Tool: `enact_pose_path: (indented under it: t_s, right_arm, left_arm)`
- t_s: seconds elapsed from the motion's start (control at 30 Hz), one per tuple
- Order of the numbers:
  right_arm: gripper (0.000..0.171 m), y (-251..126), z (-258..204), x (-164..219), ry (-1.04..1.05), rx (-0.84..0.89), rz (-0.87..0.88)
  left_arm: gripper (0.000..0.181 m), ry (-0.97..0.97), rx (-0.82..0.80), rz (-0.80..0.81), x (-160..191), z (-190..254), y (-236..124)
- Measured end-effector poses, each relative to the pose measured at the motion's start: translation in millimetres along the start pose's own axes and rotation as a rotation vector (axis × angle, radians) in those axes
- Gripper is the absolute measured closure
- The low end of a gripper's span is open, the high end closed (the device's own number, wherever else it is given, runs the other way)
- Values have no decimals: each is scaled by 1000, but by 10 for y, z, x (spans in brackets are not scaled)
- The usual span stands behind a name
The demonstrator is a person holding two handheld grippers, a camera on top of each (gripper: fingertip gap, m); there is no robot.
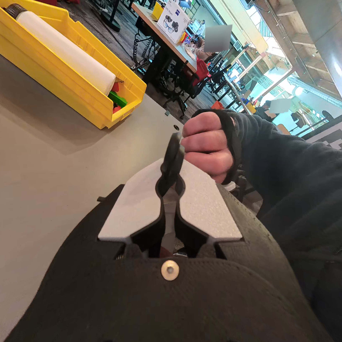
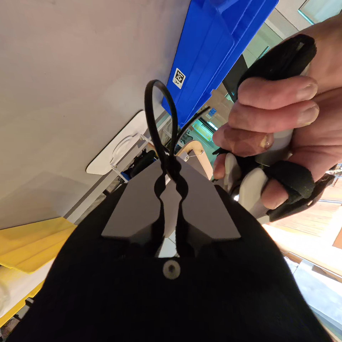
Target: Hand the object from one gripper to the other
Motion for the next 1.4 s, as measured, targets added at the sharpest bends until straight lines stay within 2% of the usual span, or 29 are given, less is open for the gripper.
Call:
enact_pose_path:
  t_s: [0.3, 0.6, 0.97, 1.1, 1.2, 1.33, 1.4]
  right_arm:
    - [171, -196, 67, -11, 48, 8, 82]
    - [171, -438, 274, 100, 397, 51, 230]
    - [171, -579, 318, 270, 670, 84, 304]
    - [171, -606, 318, 324, 726, 98, 315]
    - [171, -640, 341, 370, 812, 100, 365]
    - [171, -678, 373, 523, 997, 79, 468]
    - [171, -696, 406, 635, 1163, 46, 566]
  left_arm:
    - [176, 17, 3, -48, -59, -42, 22]
    - [169, 29, 29, -44, -121, -88, -11]
    - [156, 64, 74, -15, -177, -109, -80]
    - [160, 71, 58, -15, -175, -164, -119]
    - [150, 81, 40, -3, -178, -210, -150]
    - [142, 109, 43, 82, -203, -276, -278]
    - [142, 162, 8, 100, -161, -326, -338]
Point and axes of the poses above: each gripper's, where its closed fingertips meet, y out along the fingers, x out of its underside, z = x × y across the jaws, the point moved 10 cm from there along -y, back along the fingers, and after that the axes turned 7 degrees about -y, right-handed, at the moved point
